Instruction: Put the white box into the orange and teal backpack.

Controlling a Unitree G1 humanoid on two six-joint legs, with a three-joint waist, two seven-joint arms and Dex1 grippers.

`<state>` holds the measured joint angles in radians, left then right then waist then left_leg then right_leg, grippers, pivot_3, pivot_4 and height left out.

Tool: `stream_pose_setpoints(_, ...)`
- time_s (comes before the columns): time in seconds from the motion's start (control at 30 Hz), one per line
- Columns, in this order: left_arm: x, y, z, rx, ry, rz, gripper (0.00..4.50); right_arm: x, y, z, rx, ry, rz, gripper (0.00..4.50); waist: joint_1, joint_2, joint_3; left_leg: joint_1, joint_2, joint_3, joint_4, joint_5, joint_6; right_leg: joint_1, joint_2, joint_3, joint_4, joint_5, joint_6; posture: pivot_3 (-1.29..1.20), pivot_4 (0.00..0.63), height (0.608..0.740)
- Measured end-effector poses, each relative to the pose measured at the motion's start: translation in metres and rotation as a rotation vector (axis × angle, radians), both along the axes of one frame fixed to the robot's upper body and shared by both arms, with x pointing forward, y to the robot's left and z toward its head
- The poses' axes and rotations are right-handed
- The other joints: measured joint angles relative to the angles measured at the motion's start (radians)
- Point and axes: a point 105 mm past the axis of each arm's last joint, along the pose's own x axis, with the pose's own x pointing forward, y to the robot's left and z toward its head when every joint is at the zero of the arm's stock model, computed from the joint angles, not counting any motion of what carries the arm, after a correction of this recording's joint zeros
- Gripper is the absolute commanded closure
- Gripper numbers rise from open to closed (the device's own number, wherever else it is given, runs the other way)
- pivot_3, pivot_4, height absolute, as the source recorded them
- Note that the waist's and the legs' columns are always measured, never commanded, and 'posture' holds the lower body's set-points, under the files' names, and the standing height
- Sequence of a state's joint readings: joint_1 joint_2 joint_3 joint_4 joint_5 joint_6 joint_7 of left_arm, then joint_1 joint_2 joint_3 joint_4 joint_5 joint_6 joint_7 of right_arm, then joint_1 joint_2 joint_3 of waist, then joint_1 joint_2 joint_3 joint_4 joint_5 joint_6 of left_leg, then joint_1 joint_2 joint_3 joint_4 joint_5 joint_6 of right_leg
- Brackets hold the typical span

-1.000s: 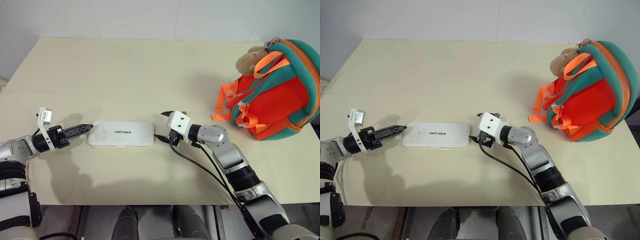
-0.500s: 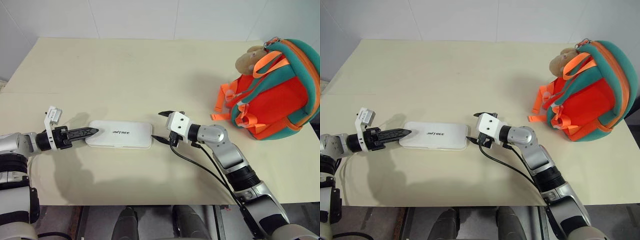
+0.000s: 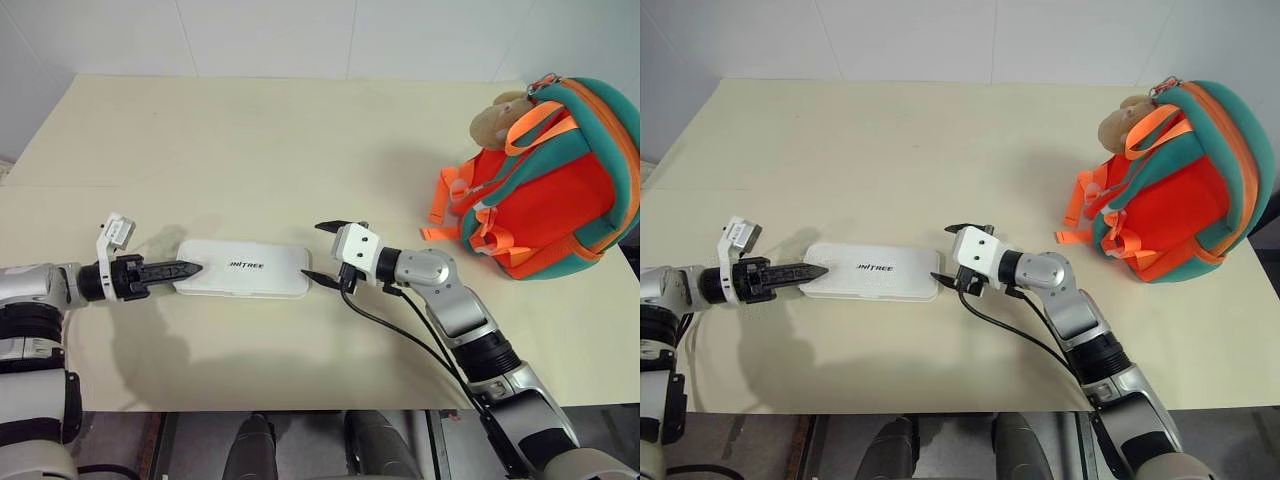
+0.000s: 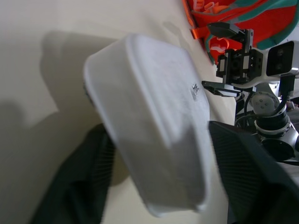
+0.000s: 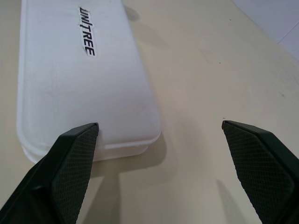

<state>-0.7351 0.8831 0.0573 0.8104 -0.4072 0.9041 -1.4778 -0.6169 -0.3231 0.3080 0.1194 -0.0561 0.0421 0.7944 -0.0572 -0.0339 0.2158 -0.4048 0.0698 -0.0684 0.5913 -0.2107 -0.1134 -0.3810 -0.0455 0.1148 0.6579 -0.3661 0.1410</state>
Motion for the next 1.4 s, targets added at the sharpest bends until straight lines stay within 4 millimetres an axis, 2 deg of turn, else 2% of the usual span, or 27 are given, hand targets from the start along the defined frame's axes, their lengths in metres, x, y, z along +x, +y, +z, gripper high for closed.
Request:
stream_pose_setpoints(0.1,0.000,-0.002,0.005,-0.032,-0.010,-0.010,2.80,-0.002,0.000,0.005,0.010,-0.016,0.008,0.00,0.000,0.000,0.000,0.000,0.000,0.000,0.000,0.000,0.000,0.000,0.000,0.000,0.000,0.000,0.000,0.00,0.150,0.740)
stream_pose_setpoints(0.17,0.002,-0.005,0.009,-0.057,-0.023,-0.019,3.01,-0.003,0.001,0.007,0.013,-0.023,0.011,0.00,0.001,0.000,0.000,0.001,0.000,0.000,0.000,0.000,0.000,0.001,0.000,0.000,0.000,0.000,0.000,0.00,0.150,0.740)
stream_pose_setpoints(0.6,0.007,-0.011,0.016,-0.136,-0.042,0.014,3.15,-0.002,-0.006,0.009,0.042,-0.002,-0.007,0.00,0.002,0.000,0.000,0.001,0.000,-0.002,0.001,0.001,0.001,0.003,0.000,-0.001,0.000,0.000,0.001,0.00,0.150,0.740)
stream_pose_setpoints(0.77,0.012,-0.009,0.020,-0.174,-0.030,0.086,3.15,-0.003,-0.016,0.034,0.166,0.018,-0.029,0.00,0.001,0.000,0.000,0.001,0.000,-0.002,0.001,0.001,0.000,0.003,0.000,-0.001,0.000,0.000,0.001,0.00,0.150,0.740)
stream_pose_setpoints(0.9,0.015,-0.011,0.021,-0.191,-0.015,0.123,3.16,-0.005,-0.031,0.057,0.300,0.037,-0.069,0.00,0.001,0.000,0.000,0.001,0.000,-0.002,0.001,0.001,0.000,0.003,0.000,-0.001,0.000,0.000,0.001,0.00,0.150,0.740)
stream_pose_setpoints(1.0,0.017,-0.015,0.019,-0.247,-0.005,0.168,3.17,-0.007,-0.055,0.062,0.385,0.059,-0.167,0.00,0.005,0.000,0.000,0.000,0.000,-0.003,0.000,0.001,0.000,0.002,0.000,-0.001,0.000,0.000,0.001,0.00,0.150,0.740)
stream_pose_setpoints(1.13,0.017,-0.017,0.020,-0.300,0.000,0.230,3.18,-0.017,-0.093,0.062,0.455,0.074,-0.293,0.00,0.011,0.000,0.000,0.000,-0.001,-0.003,0.000,0.001,0.001,0.002,0.000,-0.001,-0.002,0.000,0.001,0.00,0.150,0.740)
stream_pose_setpoints(1.27,0.019,-0.028,0.025,-0.375,-0.013,0.256,3.18,-0.038,-0.114,0.053,0.475,0.086,-0.358,0.00,0.018,0.000,0.000,0.000,-0.001,-0.003,-0.001,0.000,0.000,0.003,0.000,-0.001,-0.003,0.000,0.001,0.00,0.150,0.740)
stream_pose_setpoints(1.4,0.020,-0.036,0.035,-0.438,-0.044,0.275,3.18,-0.046,-0.135,0.051,0.520,0.069,-0.474,0.00,0.017,0.000,0.000,0.000,-0.001,-0.003,0.000,0.001,0.000,0.003,0.000,0.000,-0.002,0.000,0.001,0.00,0.150,0.740)
